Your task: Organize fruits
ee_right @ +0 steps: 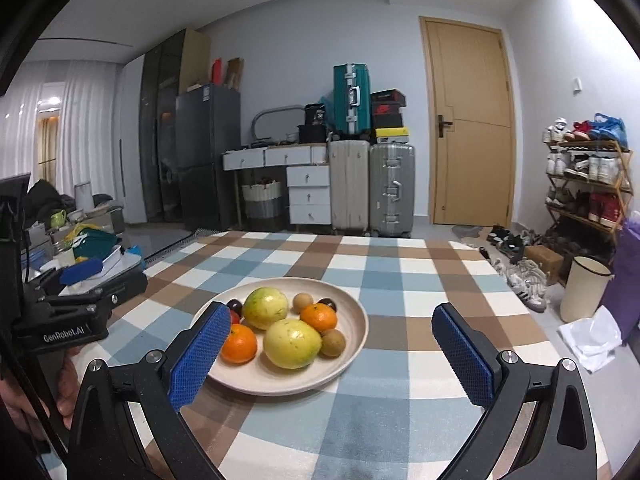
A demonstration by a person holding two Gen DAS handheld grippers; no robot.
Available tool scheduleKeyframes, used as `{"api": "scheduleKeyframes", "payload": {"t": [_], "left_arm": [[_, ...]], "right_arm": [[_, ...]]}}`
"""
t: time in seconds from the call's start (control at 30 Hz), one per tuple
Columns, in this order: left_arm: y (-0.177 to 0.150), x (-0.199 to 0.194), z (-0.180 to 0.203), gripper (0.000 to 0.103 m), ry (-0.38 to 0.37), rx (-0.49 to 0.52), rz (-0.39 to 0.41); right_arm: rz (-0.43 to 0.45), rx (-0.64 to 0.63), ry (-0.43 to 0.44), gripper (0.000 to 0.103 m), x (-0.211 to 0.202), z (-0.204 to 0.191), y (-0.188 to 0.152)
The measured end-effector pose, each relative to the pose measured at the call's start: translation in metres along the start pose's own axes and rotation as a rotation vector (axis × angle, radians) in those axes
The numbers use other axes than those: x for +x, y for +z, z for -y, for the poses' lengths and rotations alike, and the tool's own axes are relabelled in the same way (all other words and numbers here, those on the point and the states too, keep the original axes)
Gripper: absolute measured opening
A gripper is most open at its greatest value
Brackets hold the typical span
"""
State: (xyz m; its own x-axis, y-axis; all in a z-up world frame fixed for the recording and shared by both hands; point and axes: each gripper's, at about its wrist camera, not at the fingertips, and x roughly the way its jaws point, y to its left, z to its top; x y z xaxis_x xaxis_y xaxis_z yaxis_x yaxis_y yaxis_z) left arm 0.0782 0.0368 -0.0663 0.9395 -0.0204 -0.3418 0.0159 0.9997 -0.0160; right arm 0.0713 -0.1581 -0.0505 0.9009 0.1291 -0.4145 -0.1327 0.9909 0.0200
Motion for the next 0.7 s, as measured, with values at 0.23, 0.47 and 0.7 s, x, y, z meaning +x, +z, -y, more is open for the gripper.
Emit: {"api": "scheduleKeyframes", "payload": {"t": [0.23, 0.47, 0.7], "left_arm": [[-0.0008, -0.0011, 0.0011, 0.102, 0.005, 0.008, 0.020], [0.0012, -0.0041, 0.0022, 0.102, 0.006, 0.011, 0.024], [0.0013, -0.0041, 0.0021, 0.102, 0.006, 0.012, 0.024]], "right_arm": [[-0.003, -0.017, 0.021, 0.103, 0.0012, -0.0022, -0.0009], [-0.007, -0.014, 0.024, 0.103, 0.0014, -0.0017, -0.0006], [-0.009, -0.013, 0.023, 0.103, -0.0001, -0.0008, 0.0001]]}}
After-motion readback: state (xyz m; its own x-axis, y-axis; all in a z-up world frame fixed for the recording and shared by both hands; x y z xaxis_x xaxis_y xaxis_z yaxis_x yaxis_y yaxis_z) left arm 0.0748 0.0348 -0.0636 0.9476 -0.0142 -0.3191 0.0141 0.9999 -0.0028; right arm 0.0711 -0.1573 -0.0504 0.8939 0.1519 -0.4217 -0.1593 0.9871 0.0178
